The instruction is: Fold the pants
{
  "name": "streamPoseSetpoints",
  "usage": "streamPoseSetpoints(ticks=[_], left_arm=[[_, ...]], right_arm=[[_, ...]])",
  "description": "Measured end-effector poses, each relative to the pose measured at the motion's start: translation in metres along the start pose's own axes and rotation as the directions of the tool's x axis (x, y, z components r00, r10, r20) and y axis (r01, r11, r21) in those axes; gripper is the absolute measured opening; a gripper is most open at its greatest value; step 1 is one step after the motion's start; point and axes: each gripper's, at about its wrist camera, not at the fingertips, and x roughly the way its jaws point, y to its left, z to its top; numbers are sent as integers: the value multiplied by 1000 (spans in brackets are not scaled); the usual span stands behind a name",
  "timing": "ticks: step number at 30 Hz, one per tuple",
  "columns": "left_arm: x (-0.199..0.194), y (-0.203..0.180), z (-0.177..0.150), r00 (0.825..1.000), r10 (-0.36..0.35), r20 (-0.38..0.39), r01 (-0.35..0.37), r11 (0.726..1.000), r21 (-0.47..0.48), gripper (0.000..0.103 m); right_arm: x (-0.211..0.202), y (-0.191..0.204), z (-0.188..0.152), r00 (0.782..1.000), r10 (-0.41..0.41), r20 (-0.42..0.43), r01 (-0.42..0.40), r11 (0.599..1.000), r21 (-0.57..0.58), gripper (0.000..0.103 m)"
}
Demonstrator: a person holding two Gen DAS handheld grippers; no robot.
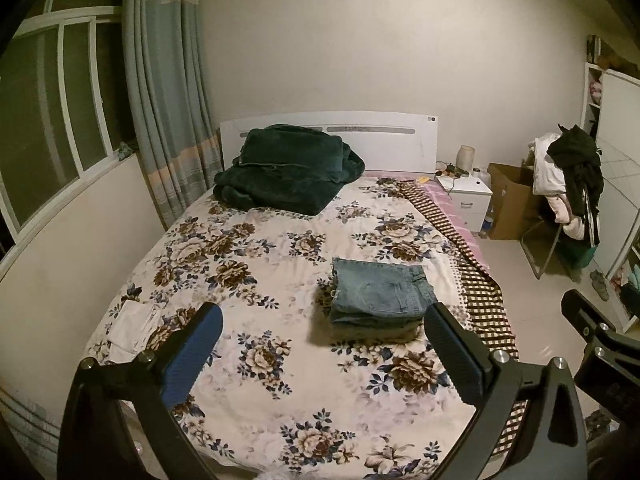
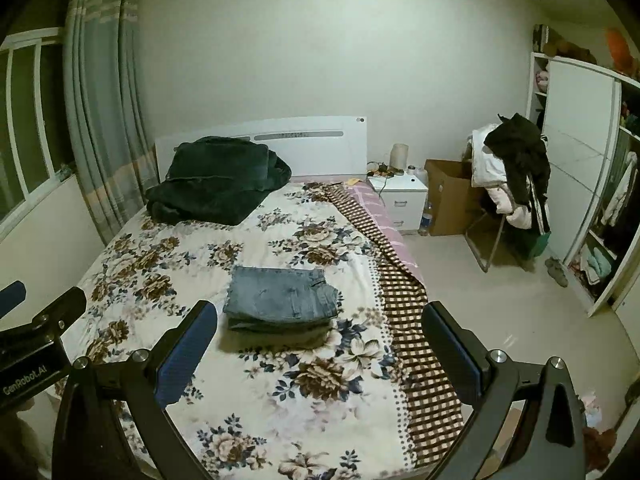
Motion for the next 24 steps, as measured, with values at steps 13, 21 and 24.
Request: streamPoseSetpoints(ticks=[13, 21, 24], left_arm=[[-2, 6, -2, 1000, -5, -5, 5, 1000, -3, 103], [-2, 6, -2, 1000, -2, -4, 2, 1000, -8, 103], [-2, 6, -1, 1000, -3, -5, 3, 1000, -7, 103]], right_arm=[[4, -17, -1, 1000, 19, -25, -18, 1000, 15, 103], [4, -17, -1, 999, 23, -31, -22, 1000, 13, 103], [5, -18, -1, 999, 28, -34, -28, 1000, 13, 103]])
